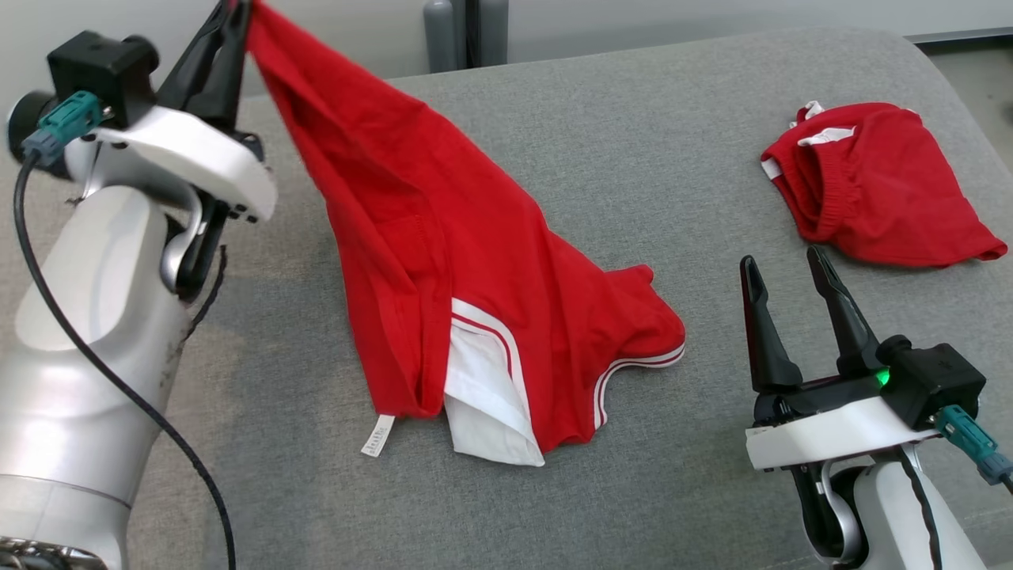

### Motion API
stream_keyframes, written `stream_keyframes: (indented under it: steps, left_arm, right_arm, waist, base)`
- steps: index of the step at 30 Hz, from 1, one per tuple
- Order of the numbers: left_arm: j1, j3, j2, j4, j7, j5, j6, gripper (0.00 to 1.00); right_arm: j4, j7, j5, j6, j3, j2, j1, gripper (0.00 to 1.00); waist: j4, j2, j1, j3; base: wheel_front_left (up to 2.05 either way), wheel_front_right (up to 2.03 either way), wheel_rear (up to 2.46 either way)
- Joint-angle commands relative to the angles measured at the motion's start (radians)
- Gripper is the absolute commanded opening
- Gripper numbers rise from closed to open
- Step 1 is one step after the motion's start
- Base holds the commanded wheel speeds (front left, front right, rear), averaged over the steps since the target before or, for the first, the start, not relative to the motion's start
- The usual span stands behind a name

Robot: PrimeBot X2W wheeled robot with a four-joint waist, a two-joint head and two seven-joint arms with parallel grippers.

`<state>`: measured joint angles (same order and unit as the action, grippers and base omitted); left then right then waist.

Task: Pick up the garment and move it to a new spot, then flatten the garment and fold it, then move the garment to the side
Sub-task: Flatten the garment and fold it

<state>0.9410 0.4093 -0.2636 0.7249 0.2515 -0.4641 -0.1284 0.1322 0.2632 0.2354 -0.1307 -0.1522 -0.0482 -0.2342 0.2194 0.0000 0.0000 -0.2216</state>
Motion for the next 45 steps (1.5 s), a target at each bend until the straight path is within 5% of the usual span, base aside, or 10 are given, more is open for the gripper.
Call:
stream_keyframes:
  steps: [1,7,17,26,27,28,38,45]
  left_arm:
    - [0.001,0.0,-0.007,0.025,0.007,-0.009,-0.002,0.0]
    - [0.042,0.004,-0.039,0.183,0.004,-0.013,0.001,0.0]
    - [0.13,-0.016,-0.111,0.403,0.001,0.001,0.08,0.0]
    - [0.172,-0.012,-0.131,0.47,0.013,0.013,0.094,0.0]
    - [0.174,-0.015,-0.132,0.471,0.014,0.016,0.106,0.23]
    - [0.176,-0.019,-0.133,0.468,0.015,0.017,0.118,1.0]
    - [0.111,-0.091,-0.125,0.305,0.014,0.038,0.181,1.0]
    - [0.016,-0.16,-0.086,0.135,0.014,0.07,0.154,1.0]
  right_arm:
    - [0.0,0.0,-0.008,0.0,-0.001,-0.004,-0.008,1.0]
    - [-0.001,0.0,-0.017,0.0,-0.019,-0.005,-0.027,1.0]
    - [-0.003,0.0,-0.012,0.0,-0.049,-0.005,-0.056,1.0]
    - [-0.005,0.0,-0.014,0.0,-0.046,-0.005,-0.078,1.0]
    - [-0.005,0.0,-0.014,0.0,-0.046,-0.005,-0.08,1.0]
    - [-0.006,0.0,-0.015,0.0,-0.046,-0.005,-0.08,1.0]
    - [0.009,0.0,-0.03,0.0,-0.052,-0.005,-0.075,1.0]
    - [0.013,0.0,-0.044,0.0,-0.039,-0.005,-0.053,1.0]
  waist:
    - [-0.003,0.0,0.0,-0.004]
    - [0.0,0.0,0.0,-0.036]
    - [0.044,0.0,0.0,-0.116]
    - [0.071,0.0,0.0,-0.181]
    - [0.072,0.0,0.0,-0.186]
    - [0.072,0.0,0.0,-0.19]
    - [0.032,0.0,0.0,-0.165]
    - [-0.023,0.0,0.0,-0.091]
  base:
    - [0.0,0.0,0.0]
    - [0.0,0.0,0.0]
    - [0.0,0.0,0.0]
    - [0.0,0.0,0.0]
    - [0.0,0.0,0.0]
    - [0.0,0.0,0.0]
    - [0.0,0.0,0.0]
    - [0.0,0.0,0.0]
